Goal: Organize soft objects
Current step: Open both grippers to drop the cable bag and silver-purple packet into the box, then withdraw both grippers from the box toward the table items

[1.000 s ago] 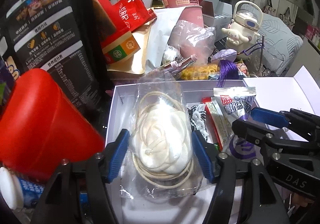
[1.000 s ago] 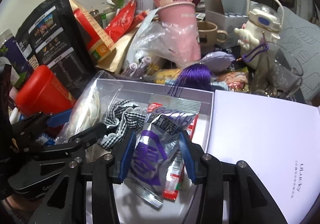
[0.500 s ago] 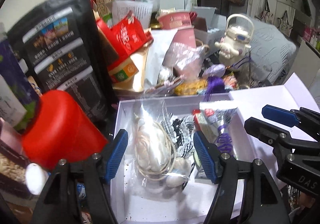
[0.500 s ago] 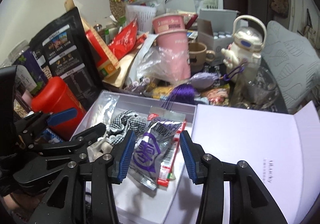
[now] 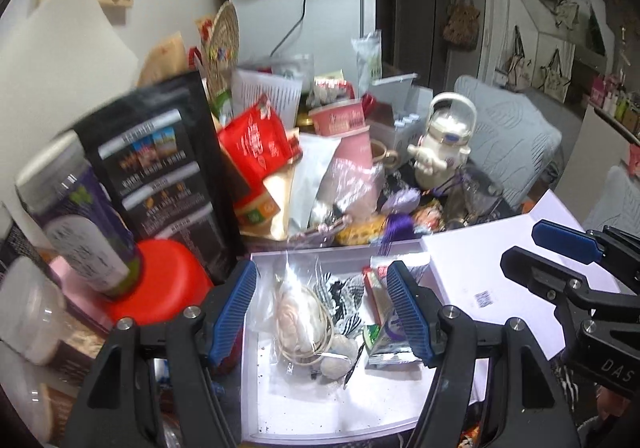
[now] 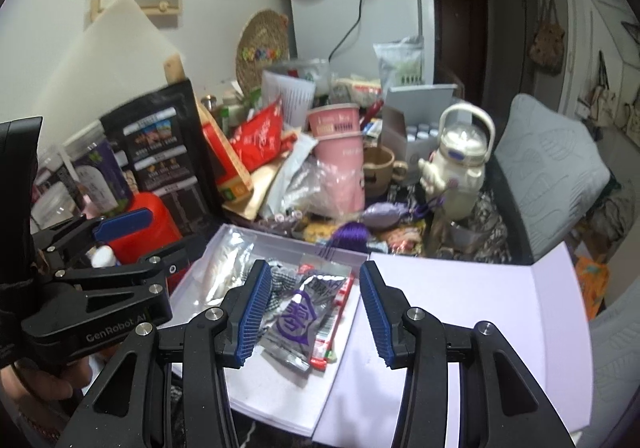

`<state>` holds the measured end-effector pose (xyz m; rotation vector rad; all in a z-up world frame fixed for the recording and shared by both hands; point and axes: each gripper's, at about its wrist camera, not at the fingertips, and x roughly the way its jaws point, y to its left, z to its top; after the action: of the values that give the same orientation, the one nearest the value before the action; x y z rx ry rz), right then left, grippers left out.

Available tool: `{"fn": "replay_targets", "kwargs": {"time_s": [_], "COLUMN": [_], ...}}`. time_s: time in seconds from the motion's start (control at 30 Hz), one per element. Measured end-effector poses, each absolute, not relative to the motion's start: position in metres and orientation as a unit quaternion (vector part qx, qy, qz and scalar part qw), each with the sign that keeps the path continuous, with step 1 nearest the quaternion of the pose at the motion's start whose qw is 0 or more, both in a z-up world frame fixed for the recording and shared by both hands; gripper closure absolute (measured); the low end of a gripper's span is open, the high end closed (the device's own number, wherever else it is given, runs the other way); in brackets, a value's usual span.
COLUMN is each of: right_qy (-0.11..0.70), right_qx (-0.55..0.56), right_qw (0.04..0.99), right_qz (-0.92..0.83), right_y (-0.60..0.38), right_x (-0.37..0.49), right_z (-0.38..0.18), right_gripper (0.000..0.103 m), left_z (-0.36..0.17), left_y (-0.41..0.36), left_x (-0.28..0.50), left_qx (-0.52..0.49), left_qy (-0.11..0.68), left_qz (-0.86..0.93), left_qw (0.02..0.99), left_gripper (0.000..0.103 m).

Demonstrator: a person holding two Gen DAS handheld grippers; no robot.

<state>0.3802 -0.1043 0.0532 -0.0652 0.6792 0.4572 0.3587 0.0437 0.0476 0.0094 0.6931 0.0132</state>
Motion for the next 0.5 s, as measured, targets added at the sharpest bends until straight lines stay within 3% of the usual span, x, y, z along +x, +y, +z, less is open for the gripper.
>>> {"fn": "replay_targets", "kwargs": {"time_s": [0.33, 0.4, 0.5], "right_qy": [0.275, 0.263, 0.25], "right_qx": [-0.028, -0.027, -0.027], "right_qw": [0.934, 0.937, 0.94], "right_qz": [0.226, 0.228, 0.23], "right_y": [-0.116, -0.119, -0.122], "right_x": [0.334, 0.321, 0.304], "right_z": [0.097, 0.105, 0.112], "right_gripper": [0.047, 0.046, 0.043], "left_z": [0.094, 0.099, 0.108], "left_y": [0.045, 0.047, 0.046], "left_x": [0.314, 0.304, 0.283], "left_qx": [-0.002, -0.005, -0.006], "left_qy": [0.29, 0.282, 0.262], "left_qz": [0.0, -0.004, -0.009], "left_qw": [0.957, 0.959, 0.965], "left_gripper": [0.034, 0.02, 0.017]}}
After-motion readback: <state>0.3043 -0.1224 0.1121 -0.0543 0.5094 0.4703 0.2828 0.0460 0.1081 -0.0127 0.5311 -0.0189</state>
